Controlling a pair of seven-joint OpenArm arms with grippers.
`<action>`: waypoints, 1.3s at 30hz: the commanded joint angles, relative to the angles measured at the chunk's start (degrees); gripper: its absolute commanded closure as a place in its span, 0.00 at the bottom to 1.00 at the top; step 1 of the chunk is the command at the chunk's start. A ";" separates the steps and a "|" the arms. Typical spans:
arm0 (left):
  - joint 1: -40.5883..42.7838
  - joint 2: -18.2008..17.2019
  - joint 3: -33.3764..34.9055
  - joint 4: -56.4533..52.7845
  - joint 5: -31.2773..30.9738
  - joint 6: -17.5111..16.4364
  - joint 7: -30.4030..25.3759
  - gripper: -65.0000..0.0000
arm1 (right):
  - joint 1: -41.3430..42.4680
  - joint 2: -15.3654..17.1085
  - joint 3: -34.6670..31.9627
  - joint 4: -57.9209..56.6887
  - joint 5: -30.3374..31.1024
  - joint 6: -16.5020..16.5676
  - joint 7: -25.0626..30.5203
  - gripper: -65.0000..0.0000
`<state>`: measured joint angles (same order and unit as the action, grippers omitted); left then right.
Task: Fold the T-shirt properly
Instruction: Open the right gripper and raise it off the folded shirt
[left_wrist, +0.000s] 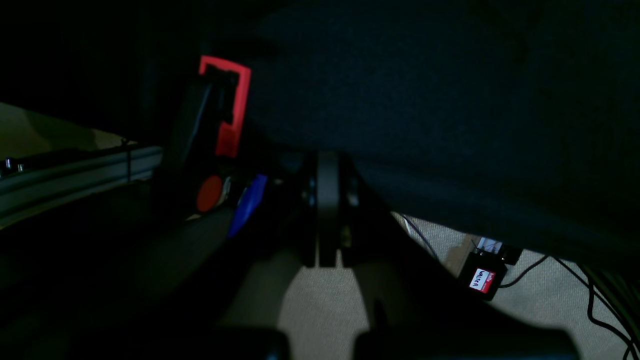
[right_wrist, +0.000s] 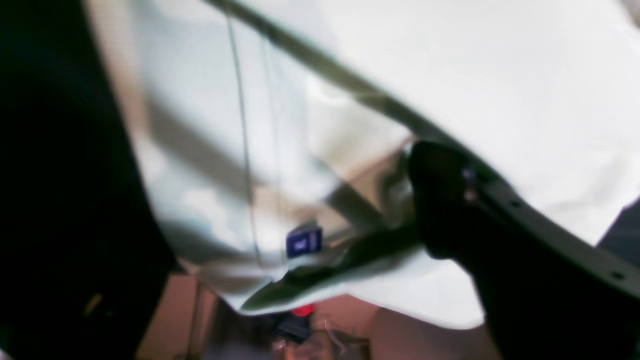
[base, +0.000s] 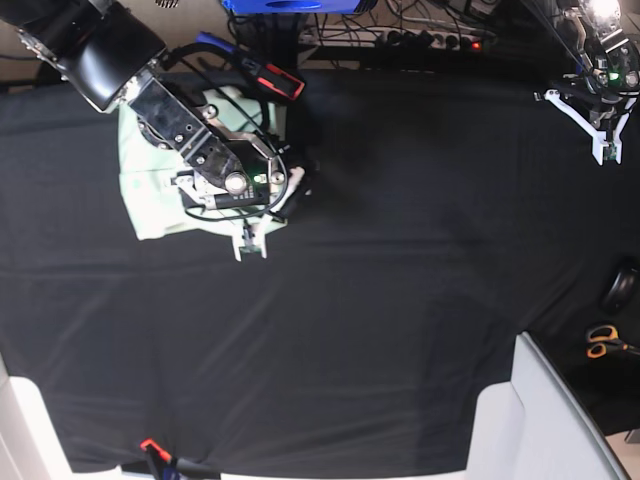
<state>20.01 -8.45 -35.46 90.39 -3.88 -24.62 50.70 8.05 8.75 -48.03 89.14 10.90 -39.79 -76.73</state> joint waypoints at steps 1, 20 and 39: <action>-0.01 -0.91 -0.19 0.73 -0.03 0.14 -0.81 1.00 | 1.04 -0.97 -0.01 2.94 -0.13 -0.21 0.29 0.17; -0.01 -0.91 -0.19 0.73 -0.03 0.14 -0.81 1.00 | -7.22 6.24 12.47 18.42 -0.21 -0.21 12.51 0.84; -1.42 -0.30 11.16 0.56 -0.12 0.14 -0.72 1.00 | -30.60 2.46 43.94 17.10 -0.21 21.02 39.67 1.00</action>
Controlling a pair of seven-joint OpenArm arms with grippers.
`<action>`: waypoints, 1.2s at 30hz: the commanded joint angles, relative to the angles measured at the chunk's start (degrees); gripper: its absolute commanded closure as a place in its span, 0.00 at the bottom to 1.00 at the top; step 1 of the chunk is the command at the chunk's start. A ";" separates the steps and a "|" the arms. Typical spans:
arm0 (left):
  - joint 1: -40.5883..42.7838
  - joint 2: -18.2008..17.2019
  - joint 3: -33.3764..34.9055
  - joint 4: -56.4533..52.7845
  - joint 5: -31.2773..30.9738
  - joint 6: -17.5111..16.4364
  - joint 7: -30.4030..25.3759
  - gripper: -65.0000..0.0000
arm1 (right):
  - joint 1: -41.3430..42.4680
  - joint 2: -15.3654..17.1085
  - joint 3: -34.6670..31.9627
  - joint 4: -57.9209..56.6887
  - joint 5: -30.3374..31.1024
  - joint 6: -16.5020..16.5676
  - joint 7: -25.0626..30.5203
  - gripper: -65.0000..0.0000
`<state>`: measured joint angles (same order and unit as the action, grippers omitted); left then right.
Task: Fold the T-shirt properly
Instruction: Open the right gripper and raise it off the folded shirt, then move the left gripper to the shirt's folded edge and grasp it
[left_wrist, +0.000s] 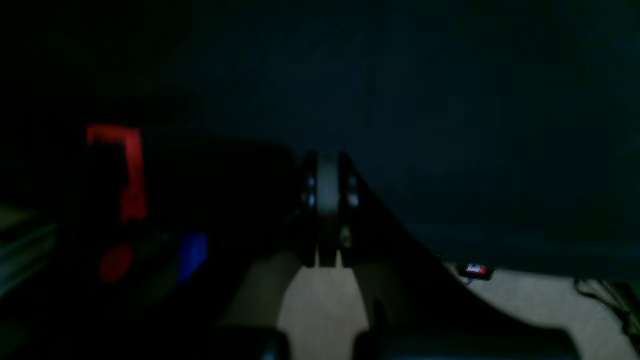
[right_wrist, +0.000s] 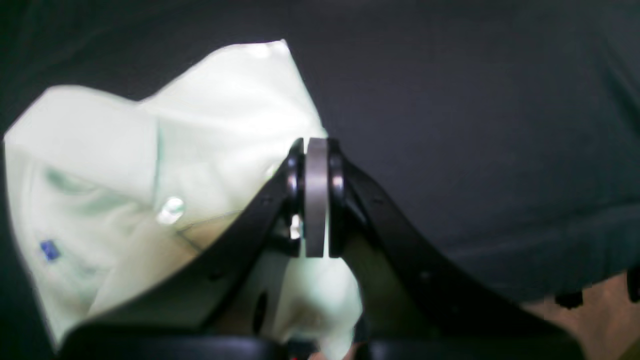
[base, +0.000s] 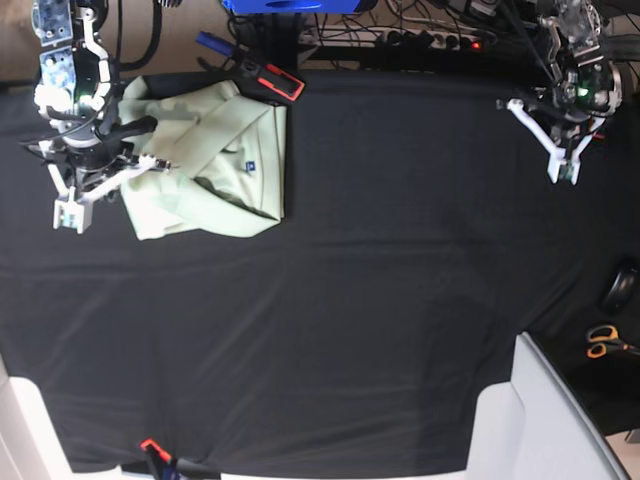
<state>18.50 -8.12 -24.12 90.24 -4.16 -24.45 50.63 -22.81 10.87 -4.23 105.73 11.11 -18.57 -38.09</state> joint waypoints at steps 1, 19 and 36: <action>-0.26 -0.10 0.16 0.71 0.16 -0.04 -0.65 1.00 | 0.70 0.16 0.14 -0.19 -0.43 -0.20 1.12 1.00; -1.84 -1.77 13.70 0.53 -41.59 -0.12 4.97 0.11 | 1.40 0.60 0.41 -4.59 -0.35 -0.11 1.21 1.00; -11.86 -1.07 35.77 -12.48 -56.01 -0.21 4.80 0.00 | 1.05 1.30 0.14 -6.26 -0.43 -0.11 1.29 1.00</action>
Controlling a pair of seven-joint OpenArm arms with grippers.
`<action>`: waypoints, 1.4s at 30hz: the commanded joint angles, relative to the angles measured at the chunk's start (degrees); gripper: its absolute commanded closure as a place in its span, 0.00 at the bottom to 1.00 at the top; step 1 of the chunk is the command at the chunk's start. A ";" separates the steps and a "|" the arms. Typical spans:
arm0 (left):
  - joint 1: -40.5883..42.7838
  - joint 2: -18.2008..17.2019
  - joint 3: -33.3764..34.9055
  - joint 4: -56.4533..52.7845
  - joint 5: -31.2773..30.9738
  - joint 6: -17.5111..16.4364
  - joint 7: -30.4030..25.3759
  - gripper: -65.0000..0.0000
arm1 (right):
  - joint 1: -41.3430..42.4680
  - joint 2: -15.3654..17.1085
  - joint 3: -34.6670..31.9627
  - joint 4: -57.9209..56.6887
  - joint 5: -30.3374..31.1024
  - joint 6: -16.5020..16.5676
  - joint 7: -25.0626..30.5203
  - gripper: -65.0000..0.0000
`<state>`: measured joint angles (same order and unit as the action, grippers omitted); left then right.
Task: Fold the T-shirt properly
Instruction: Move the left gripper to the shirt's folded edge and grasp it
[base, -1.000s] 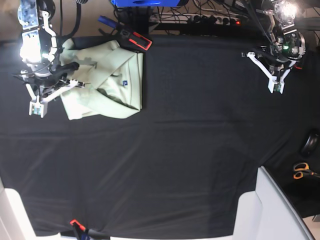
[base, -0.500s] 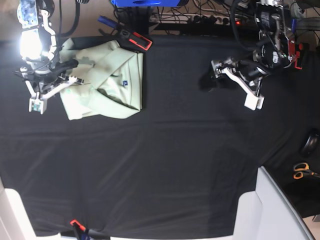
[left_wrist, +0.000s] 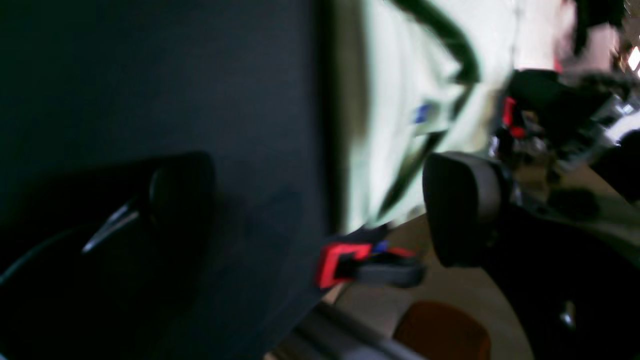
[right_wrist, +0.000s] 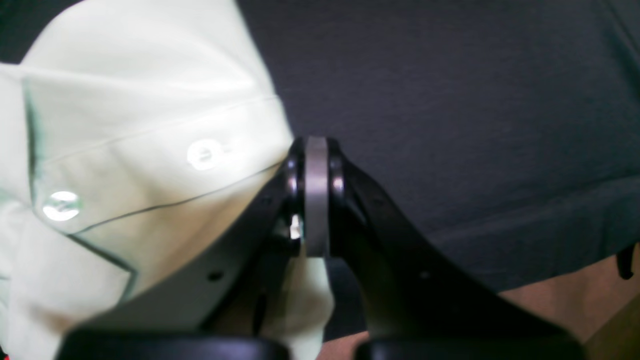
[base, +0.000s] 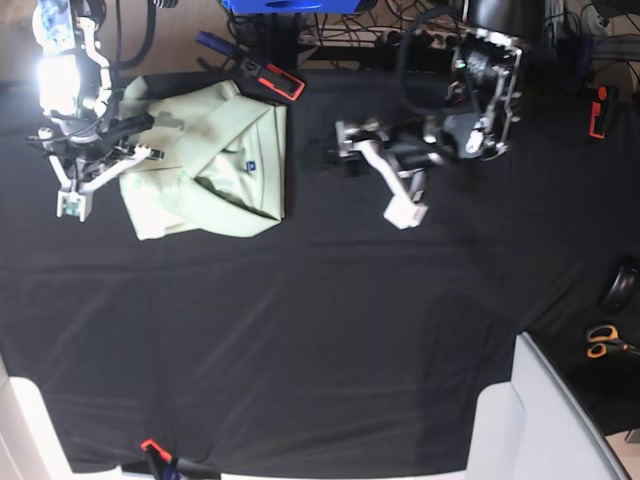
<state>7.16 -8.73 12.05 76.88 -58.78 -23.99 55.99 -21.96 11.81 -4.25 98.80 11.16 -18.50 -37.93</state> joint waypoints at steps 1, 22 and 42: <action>-0.96 -0.37 1.26 0.88 -1.48 -0.67 -0.65 0.00 | 0.20 0.45 0.16 0.58 -0.48 -0.18 1.14 1.00; -10.28 5.08 10.76 -15.74 0.63 -0.58 -0.29 0.00 | -0.59 0.45 0.43 0.67 -0.48 -0.18 1.23 1.00; -18.19 7.19 23.33 -26.02 0.72 -0.58 -0.38 0.00 | -0.51 0.36 0.51 0.67 -0.48 -0.18 1.23 1.00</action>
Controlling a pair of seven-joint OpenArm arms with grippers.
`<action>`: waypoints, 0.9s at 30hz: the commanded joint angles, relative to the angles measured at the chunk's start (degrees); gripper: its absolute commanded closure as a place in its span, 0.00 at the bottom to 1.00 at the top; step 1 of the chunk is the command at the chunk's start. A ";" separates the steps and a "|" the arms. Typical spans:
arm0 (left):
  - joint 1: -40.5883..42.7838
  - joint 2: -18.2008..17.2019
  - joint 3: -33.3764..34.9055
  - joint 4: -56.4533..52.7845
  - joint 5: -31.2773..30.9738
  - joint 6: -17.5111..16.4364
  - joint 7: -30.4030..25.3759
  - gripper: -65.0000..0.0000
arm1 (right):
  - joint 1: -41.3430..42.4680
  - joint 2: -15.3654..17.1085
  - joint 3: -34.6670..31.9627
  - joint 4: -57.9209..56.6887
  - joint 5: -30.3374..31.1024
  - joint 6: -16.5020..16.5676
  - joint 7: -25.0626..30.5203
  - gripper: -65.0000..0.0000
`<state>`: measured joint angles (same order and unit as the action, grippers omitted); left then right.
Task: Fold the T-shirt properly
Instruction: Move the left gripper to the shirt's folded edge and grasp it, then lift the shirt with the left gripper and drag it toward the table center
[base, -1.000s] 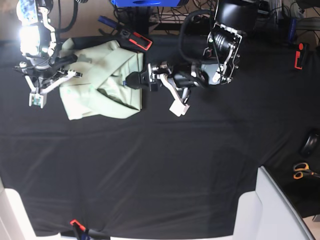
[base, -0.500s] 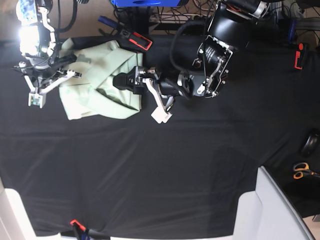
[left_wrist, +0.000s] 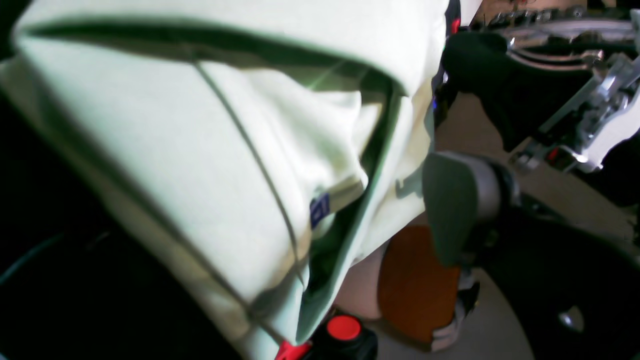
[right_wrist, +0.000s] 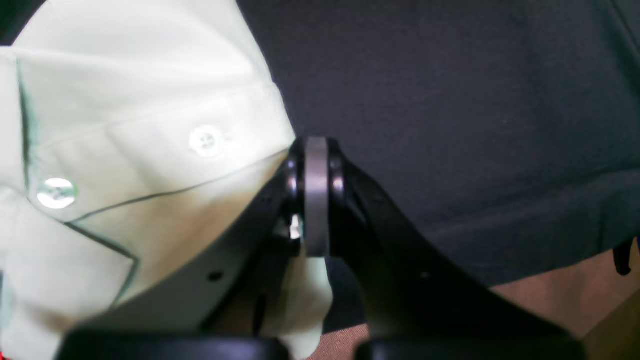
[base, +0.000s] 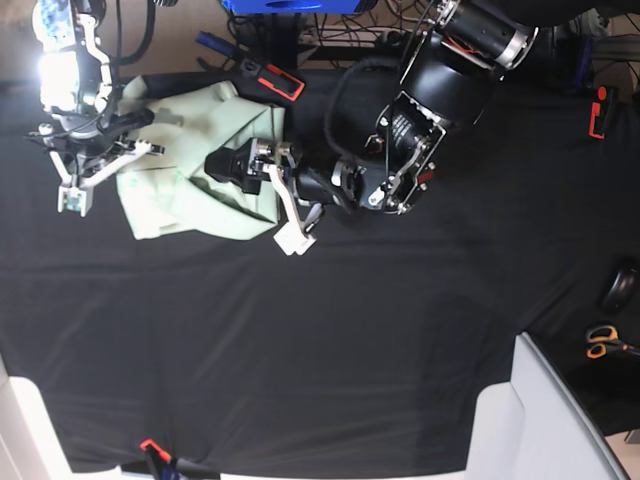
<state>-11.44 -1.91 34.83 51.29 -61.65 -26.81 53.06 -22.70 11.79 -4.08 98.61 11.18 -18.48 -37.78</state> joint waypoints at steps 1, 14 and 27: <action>0.15 0.37 1.35 -0.43 3.49 2.24 2.46 0.00 | 0.24 0.38 0.34 0.86 -0.50 -0.20 1.08 1.00; 0.41 0.46 2.40 -0.87 3.76 2.24 2.20 0.79 | 0.15 0.38 0.34 0.86 -0.50 -0.20 1.08 1.00; -7.68 -1.91 2.75 -4.83 3.85 2.50 2.72 1.00 | -0.03 0.47 0.43 0.86 -0.50 -0.20 1.08 1.00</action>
<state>-17.34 -3.33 37.98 45.82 -58.28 -25.04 56.82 -22.81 11.84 -3.99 98.61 11.16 -18.48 -37.76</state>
